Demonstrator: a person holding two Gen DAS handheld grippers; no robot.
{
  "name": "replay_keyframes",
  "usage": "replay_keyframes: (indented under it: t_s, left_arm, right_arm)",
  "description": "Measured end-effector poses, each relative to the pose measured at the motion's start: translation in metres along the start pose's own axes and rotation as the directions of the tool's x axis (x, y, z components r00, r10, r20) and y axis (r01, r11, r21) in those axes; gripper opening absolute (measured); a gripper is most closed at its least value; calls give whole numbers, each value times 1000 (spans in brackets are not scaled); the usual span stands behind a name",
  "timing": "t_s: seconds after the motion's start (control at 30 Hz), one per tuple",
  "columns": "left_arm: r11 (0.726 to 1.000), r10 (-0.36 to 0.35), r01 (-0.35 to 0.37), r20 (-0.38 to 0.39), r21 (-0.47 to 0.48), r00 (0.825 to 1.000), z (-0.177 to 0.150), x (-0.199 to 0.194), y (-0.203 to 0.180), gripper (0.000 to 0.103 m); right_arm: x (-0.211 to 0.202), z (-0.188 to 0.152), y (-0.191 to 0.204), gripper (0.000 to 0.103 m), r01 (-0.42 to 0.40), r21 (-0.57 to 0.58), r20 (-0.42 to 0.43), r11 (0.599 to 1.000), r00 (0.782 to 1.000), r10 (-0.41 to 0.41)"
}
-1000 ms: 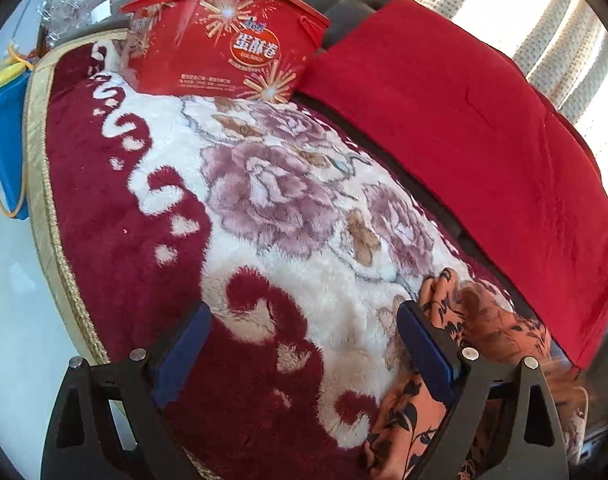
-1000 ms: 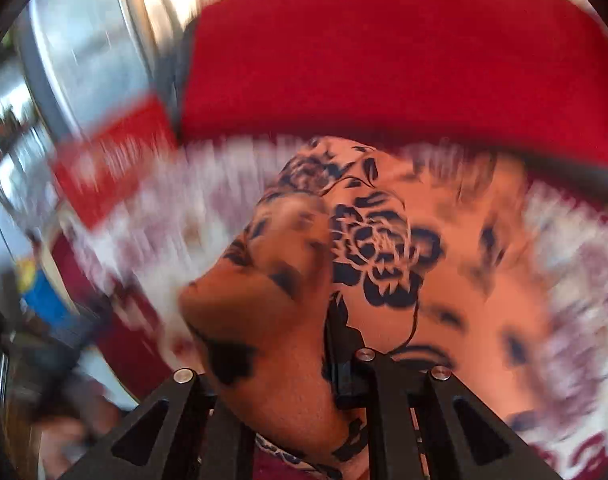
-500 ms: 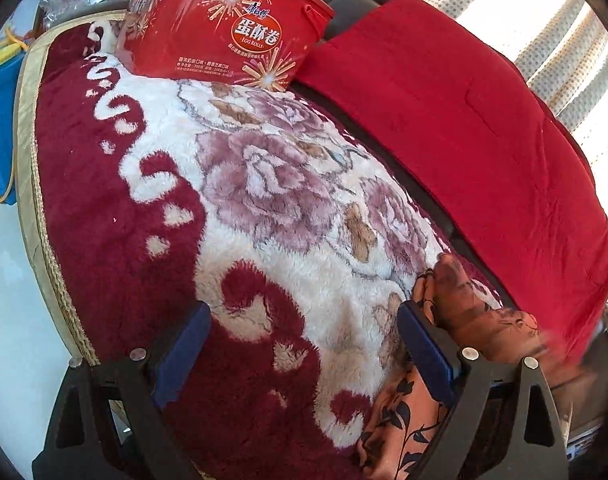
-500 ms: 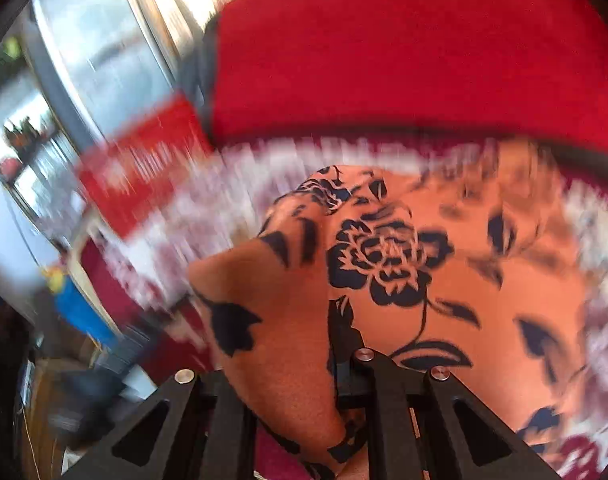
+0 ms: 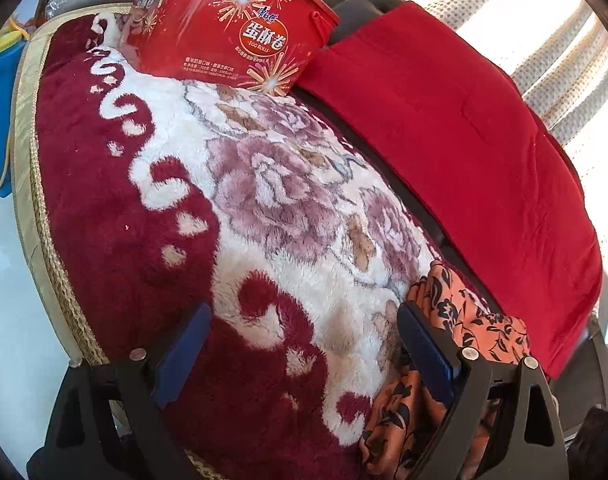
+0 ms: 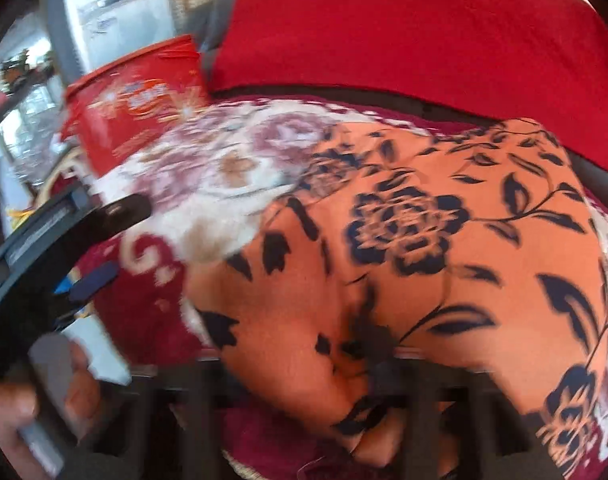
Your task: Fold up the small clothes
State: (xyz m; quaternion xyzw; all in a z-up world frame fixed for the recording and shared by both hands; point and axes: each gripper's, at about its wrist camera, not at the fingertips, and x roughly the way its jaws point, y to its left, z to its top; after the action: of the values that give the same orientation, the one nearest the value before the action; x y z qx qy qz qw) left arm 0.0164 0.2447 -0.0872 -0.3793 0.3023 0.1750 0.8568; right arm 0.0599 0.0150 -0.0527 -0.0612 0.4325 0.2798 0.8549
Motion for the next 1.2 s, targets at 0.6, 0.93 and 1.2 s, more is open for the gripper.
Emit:
replay_keyframes:
  t_s: [0.6,0.93,1.2]
  left_arm:
    - [955,-118,198,-331,219,936,-51,27,-49,47]
    - [960,-121,161,-181,228,976,-45,4,-53,63]
    - [924,-165,189,-101,332,981,-51,4,-82,70]
  right_arm:
    - [-89,-46,-108,78,-59,287,133,956,991,21]
    - [-97,-36,-190,84,-166,502,196,849,978,75]
    - [-40,-12,-233,84,-290,631,154,720,956,250]
